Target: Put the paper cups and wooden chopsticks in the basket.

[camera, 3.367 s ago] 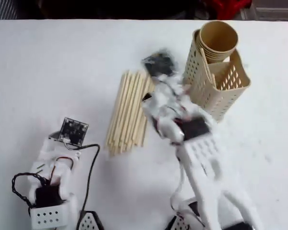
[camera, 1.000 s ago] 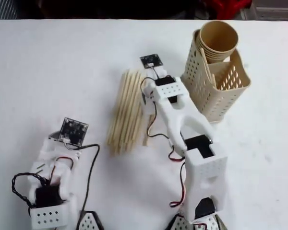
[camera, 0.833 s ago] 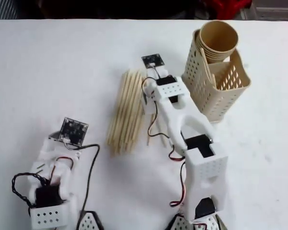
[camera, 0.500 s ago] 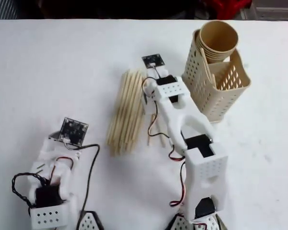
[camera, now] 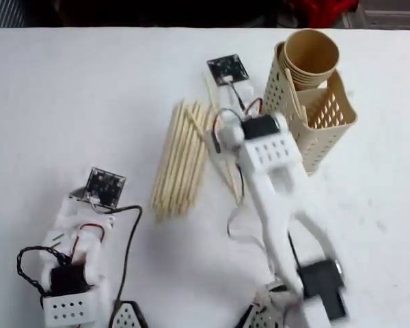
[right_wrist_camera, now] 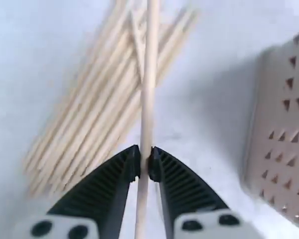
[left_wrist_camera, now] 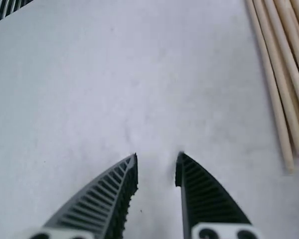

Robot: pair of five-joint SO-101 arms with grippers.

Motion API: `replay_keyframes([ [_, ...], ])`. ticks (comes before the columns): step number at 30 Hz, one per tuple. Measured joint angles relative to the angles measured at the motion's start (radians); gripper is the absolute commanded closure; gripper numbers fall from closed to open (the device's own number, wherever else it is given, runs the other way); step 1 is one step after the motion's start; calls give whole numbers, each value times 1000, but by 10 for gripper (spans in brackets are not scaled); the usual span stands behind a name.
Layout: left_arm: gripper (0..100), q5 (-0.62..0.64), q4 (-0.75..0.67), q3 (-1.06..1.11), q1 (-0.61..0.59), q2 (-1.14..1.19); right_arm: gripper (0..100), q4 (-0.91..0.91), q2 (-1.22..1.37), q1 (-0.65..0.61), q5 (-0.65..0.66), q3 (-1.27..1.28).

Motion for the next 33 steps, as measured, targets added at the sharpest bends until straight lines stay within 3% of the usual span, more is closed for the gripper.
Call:
replay_keyframes([
  [5,857,0,0,0,0,0,982,-54,-319,8,25,118],
  [11,857,0,0,0,0,0,982,-115,-512,132,146,8],
  [20,857,0,0,0,3,0,981,-175,-390,390,161,-186],
  [33,857,0,0,0,6,0,981,-367,-272,479,114,-94],
])
